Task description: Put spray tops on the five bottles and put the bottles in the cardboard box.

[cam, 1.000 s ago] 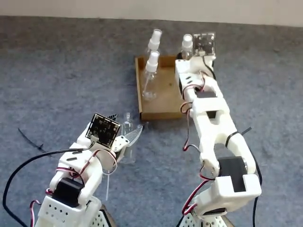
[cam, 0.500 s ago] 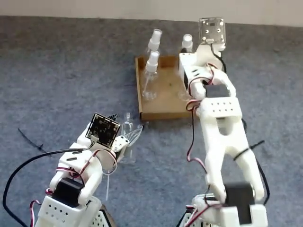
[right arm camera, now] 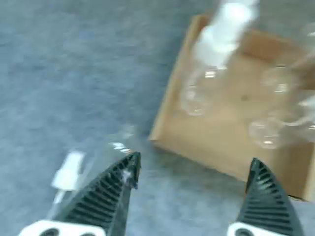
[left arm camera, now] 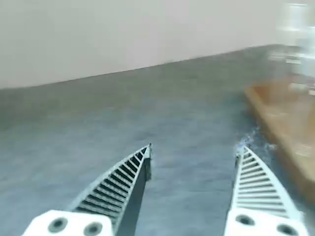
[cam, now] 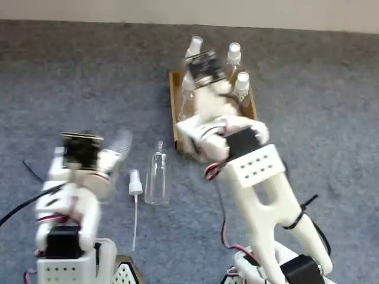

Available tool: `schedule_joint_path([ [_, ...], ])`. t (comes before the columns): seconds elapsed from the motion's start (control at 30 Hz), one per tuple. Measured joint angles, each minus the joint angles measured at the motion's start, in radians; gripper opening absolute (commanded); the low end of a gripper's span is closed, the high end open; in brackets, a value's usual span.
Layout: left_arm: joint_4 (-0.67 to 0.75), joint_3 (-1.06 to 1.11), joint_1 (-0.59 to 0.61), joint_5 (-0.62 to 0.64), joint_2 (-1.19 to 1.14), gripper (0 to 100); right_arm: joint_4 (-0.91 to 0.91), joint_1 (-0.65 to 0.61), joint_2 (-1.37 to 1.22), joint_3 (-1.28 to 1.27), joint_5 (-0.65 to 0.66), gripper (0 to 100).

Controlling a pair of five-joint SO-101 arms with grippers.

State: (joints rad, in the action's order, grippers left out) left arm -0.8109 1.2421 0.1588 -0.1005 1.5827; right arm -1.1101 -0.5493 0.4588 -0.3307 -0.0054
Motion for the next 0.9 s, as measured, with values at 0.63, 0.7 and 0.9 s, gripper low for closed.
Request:
schedule_joint_path([
  [0.63, -0.060, -0.331, 0.628, -0.278, -0.632, 25, 0.091, -0.256, -0.423, -0.011, -0.287, 27.8],
  [0.7, -0.043, -0.331, 0.647, -0.282, -0.654, 25, 0.114, -0.256, -0.451, -0.011, -0.290, 27.6],
  [0.9, -0.034, -0.333, 0.654, -0.282, -0.689, 25, 0.160, -0.261, -0.545, -0.011, -0.302, 24.9],
])
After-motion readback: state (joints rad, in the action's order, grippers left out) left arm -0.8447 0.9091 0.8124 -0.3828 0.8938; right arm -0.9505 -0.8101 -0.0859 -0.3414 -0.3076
